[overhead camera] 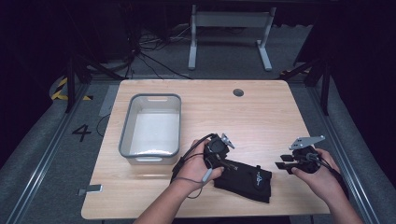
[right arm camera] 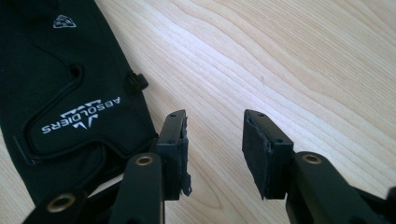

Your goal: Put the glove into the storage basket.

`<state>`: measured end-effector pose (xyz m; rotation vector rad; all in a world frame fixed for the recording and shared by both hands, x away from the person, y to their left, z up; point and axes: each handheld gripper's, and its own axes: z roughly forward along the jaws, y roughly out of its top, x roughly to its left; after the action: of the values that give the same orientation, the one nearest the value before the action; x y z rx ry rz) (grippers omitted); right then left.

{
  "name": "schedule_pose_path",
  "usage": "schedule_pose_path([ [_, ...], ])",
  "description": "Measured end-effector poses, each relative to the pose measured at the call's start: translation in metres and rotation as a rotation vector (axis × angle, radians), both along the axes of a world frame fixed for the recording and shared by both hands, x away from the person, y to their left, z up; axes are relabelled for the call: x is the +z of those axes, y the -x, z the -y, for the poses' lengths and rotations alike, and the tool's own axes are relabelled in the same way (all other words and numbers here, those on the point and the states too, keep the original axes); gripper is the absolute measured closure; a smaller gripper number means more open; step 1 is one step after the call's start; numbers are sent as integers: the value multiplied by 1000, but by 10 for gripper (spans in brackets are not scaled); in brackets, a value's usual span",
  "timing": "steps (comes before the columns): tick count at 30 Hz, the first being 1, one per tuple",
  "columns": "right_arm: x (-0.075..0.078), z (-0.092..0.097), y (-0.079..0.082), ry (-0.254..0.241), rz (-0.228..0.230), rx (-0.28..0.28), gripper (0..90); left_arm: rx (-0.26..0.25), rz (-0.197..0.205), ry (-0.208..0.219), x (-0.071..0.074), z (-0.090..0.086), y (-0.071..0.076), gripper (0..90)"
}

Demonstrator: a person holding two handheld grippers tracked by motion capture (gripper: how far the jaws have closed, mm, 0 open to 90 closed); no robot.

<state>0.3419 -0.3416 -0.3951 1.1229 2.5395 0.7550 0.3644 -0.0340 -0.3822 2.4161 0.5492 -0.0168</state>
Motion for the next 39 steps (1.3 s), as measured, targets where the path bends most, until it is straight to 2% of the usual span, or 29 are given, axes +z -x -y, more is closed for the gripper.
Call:
schedule_pose_path([
  [3, -1, 4, -1, -8, -6, -11, 596, -16, 6, 13, -4, 7, 0, 497],
  [9, -5, 10, -3, -12, -15, -21, 574, -37, -7, -31, -19, 23, -4, 469],
  [11, -5, 11, -3, -18, -13, -23, 570, -44, -14, -31, -22, 27, -5, 459],
  [15, -5, 14, -2, -25, -14, -29, 567, -93, -26, -44, -27, 35, -5, 442],
  [18, -4, 15, -1, -29, -18, -33, 566, -131, -19, -49, -31, 41, -4, 423],
  [25, -5, 14, -1, -39, -25, -23, 566, -144, -20, -63, -40, 47, -5, 398],
  [27, -5, 13, 0, -38, -22, -21, 566, -149, -18, -83, -44, 49, -4, 373],
  [29, -5, 13, 0, -40, -24, -20, 565, -173, -31, -106, -48, 51, -4, 344],
  [32, -4, 12, 0, -43, -25, -19, 562, -212, -25, -130, -54, 54, -1, 280],
  [35, -5, 12, 0, -45, -26, -16, 560, -219, -16, -134, -56, 55, -1, 275],
  [39, -5, 12, 0, -49, -28, -14, 555, -216, -12, -112, -59, 53, 0, 275],
])
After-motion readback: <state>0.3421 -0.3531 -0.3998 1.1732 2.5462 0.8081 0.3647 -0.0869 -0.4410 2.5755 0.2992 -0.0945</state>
